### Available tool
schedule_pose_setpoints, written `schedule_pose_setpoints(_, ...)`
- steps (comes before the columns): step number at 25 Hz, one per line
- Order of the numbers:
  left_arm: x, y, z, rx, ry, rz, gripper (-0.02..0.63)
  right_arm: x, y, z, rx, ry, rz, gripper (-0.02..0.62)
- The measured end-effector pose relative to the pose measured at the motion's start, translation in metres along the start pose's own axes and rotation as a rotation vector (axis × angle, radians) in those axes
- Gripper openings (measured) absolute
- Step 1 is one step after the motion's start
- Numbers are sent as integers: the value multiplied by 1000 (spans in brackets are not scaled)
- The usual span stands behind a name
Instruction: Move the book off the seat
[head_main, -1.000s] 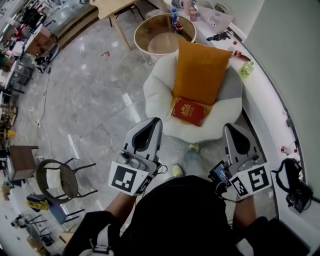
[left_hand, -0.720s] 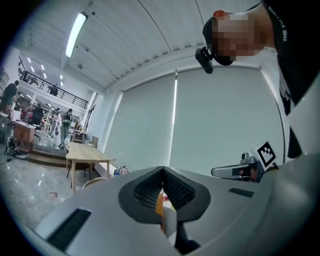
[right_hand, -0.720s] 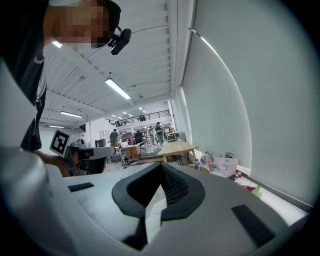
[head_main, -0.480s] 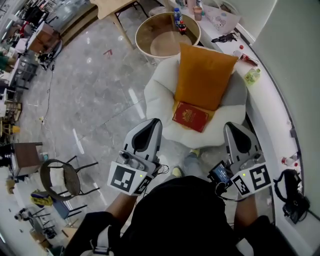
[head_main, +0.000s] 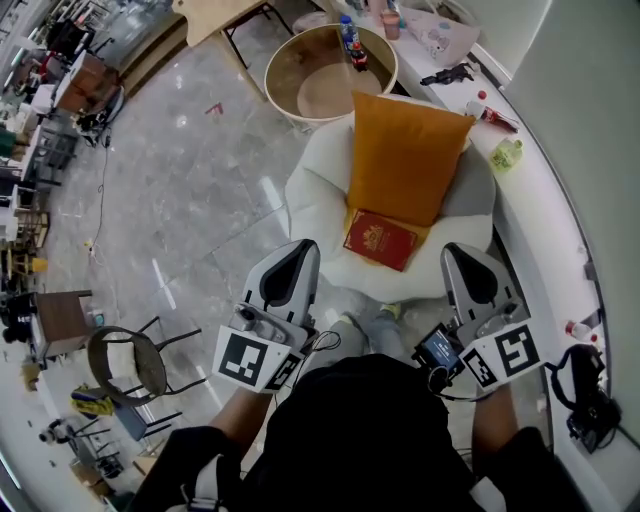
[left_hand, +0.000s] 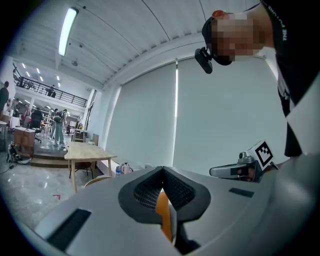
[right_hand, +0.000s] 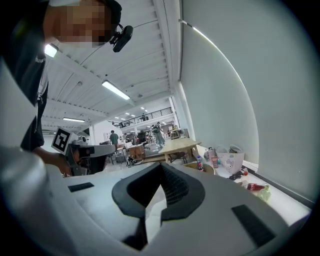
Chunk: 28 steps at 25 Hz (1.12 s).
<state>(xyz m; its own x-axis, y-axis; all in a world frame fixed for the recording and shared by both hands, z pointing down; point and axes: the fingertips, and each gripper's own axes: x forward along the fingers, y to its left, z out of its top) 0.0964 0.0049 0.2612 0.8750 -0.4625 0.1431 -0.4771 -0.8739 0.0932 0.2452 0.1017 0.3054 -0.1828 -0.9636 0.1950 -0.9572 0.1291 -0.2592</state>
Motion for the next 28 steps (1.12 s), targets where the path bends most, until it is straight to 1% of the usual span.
schedule_pose_setpoints(2,8,5,-9,15,19,0,11,7,-8,-5,11,6,-5,13)
schedule_pose_setpoints(4,18,13,-25,34,51,-1,12,16,-17,-16,35,17,-13,13)
schedule_pose_setpoints(7,38,27,-54,52,99,-15,12,32,-35,-40,82,55,-34,12)
schedule_pose_setpoints(8,46,33,-65,58,116,-21,12,38,-42,-49,81,76,-48,12)
schedule_pose_setpoints(11,69,56,-105,40,184,-20,12,62,-60,-78,51,143,-88,12)
schedule_pose_setpoints(14,91,80,-154,17,232,-10,12,88,-76,-108,139,160,-98,12)
schedule_pose_setpoints(16,104,95,-196,20,282,-4,12,105,-92,-147,180,180,-117,14)
schedule_pose_setpoints(18,117,109,-243,18,341,-3,12,120,-111,-197,205,216,-153,13)
schedule_pose_setpoints(21,133,124,-313,9,389,-12,12,142,-140,-269,287,258,-212,13)
schedule_pose_setpoints(24,148,135,-392,6,436,-42,14,157,-162,-348,357,273,-240,12)
schedule_pose_setpoints(28,164,151,-502,22,533,-56,21,168,-188,-449,446,323,-291,15)
